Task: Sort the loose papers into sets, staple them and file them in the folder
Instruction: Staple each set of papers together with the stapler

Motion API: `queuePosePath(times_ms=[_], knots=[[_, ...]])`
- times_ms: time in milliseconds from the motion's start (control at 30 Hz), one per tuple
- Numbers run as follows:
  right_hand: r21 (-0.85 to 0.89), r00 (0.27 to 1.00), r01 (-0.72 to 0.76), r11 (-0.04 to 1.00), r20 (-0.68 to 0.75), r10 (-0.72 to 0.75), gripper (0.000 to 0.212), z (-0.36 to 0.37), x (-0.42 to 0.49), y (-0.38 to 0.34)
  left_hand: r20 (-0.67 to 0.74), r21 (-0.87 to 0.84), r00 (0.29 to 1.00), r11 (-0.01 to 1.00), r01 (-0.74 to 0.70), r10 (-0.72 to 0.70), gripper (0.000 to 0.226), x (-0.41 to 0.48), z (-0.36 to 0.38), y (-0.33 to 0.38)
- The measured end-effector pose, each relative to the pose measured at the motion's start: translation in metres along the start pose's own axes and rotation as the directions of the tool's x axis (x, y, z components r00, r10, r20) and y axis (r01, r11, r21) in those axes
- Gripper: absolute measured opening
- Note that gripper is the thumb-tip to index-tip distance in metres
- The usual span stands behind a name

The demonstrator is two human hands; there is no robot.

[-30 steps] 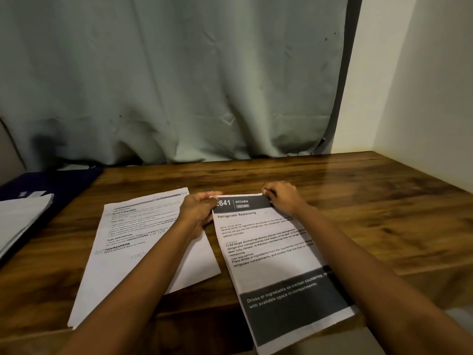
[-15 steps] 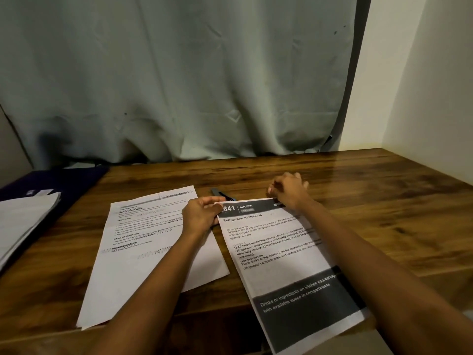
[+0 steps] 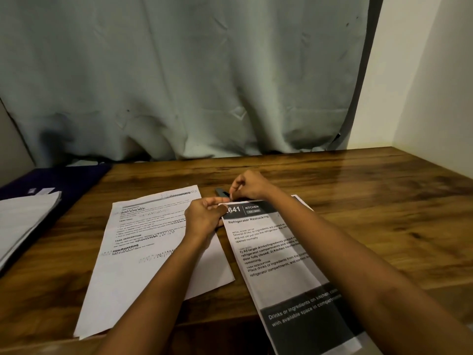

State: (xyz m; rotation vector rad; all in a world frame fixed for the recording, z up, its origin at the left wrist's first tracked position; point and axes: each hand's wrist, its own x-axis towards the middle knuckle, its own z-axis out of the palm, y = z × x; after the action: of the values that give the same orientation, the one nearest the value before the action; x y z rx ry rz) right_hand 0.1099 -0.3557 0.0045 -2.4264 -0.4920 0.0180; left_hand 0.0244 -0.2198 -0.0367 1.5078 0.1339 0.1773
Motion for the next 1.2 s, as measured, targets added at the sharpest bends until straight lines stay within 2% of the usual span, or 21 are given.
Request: queuePosePath(times_ms=[233, 367, 467, 600, 667, 733, 800, 867, 933, 1200], knots=[[-0.107, 0.994, -0.048, 0.993, -0.098, 0.038, 0.013, -0.007, -0.001, 0.006, 0.002, -0.013, 1.000, 1.000, 0.021, -0.021, 0.010, 0.001, 0.000, -0.001], [-0.159, 0.999, -0.017, 0.987, -0.042, 0.011, 0.030, -0.003, -0.004, 0.001, 0.008, -0.018, 1.000, 1.000, 0.019, -0.019, 0.010, 0.001, -0.001, 0.000], [-0.250, 1.000, -0.031, 0.968, -0.005, 0.031, 0.026, 0.002, -0.005, 0.000, 0.024, -0.015, 0.999, 1.000, 0.023, -0.023, 0.010, 0.000, -0.003, 0.000], [-0.228, 0.996, -0.090, 0.970, -0.036, 0.084, 0.018, 0.000, -0.002, 0.005, 0.036, -0.007, 0.999, 1.000, 0.027, -0.027, 0.010, -0.001, -0.003, 0.000], [-0.096, 0.983, -0.128, 0.987, -0.145, 0.114, 0.018, -0.004, -0.001, 0.007, 0.034, -0.008, 0.999, 1.000, 0.028, -0.028, 0.011, -0.001, -0.004, 0.000], [0.278, 0.957, -0.101, 0.955, -0.236, 0.170, 0.020, -0.009, -0.008, 0.005, 0.030, -0.005, 0.999, 1.000, 0.028, -0.027, 0.011, 0.000, -0.004, 0.000], [0.654, 0.956, -0.004, 0.757, -0.221, 0.195, 0.021, -0.012, -0.018, 0.001, 0.024, 0.007, 0.999, 1.000, 0.027, -0.027, 0.011, 0.000, -0.003, -0.001], [0.845, 0.975, 0.032, 0.534, -0.144, 0.170, 0.022, -0.010, -0.029, 0.001, 0.021, 0.007, 0.999, 1.000, 0.028, -0.028, 0.012, 0.000, -0.003, 0.000], [0.899, 0.988, 0.027, 0.437, -0.091, 0.126, 0.022, -0.002, -0.036, 0.005, 0.023, 0.008, 0.999, 1.000, 0.030, -0.030, 0.012, -0.001, -0.002, 0.001], [0.885, 0.993, 0.094, 0.456, -0.117, 0.023, 0.027, 0.015, -0.043, 0.014, 0.101, 0.047, 0.994, 0.998, 0.032, -0.037, 0.014, -0.001, -0.006, 0.005]])
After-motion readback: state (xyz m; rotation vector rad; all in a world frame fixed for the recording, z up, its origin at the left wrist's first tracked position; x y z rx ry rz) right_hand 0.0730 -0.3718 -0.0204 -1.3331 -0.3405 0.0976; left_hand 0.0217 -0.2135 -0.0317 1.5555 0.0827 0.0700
